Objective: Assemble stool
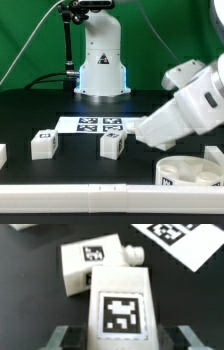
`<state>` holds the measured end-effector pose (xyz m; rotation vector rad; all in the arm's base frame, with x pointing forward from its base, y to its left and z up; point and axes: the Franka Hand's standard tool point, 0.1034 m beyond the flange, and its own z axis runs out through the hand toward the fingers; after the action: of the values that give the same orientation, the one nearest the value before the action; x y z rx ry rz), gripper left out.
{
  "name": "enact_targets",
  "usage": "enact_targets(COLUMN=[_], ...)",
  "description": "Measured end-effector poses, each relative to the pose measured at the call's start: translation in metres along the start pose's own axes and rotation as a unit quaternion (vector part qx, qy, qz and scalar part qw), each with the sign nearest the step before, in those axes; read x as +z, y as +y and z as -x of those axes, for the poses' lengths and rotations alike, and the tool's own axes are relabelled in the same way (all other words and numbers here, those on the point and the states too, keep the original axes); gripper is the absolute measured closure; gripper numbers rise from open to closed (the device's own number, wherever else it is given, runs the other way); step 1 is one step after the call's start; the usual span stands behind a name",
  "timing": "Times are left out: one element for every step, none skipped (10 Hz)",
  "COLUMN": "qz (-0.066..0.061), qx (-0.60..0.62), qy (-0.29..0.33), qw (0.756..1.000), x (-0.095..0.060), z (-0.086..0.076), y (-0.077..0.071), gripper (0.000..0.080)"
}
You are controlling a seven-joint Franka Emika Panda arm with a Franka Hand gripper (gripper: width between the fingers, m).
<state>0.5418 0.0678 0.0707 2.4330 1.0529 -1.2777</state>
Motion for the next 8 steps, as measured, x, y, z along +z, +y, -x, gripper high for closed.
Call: enact_targets(qz=[-0.003, -0.003, -0.001, 0.003, 0.001, -0.004, -0.012, -0.020], qx=[0.005, 0.009, 0.008, 0.008, 0.013, 0.041, 0.063, 0.085], qy=[0.001, 0.006, 0.008, 0.017, 0.018, 0.023, 0.035, 0.069], qw=[1.000, 1.000, 1.000, 1.000, 1.000, 0.999, 0.997, 0.994], x=[-0.008, -0.013, -0.010, -0.011, -0.009, -0.001, -0.004, -0.016], z=[0.010, 0.016, 0.013, 0.009, 0.009, 0.007, 0.009, 0.012], y=[0.001, 0.005, 0.005, 0.008, 0.009, 0.014, 0.017, 0.017], gripper=[0.0464, 0.0463, 0.0463, 0.0463, 0.0463, 0.0463, 0.0463, 0.0463])
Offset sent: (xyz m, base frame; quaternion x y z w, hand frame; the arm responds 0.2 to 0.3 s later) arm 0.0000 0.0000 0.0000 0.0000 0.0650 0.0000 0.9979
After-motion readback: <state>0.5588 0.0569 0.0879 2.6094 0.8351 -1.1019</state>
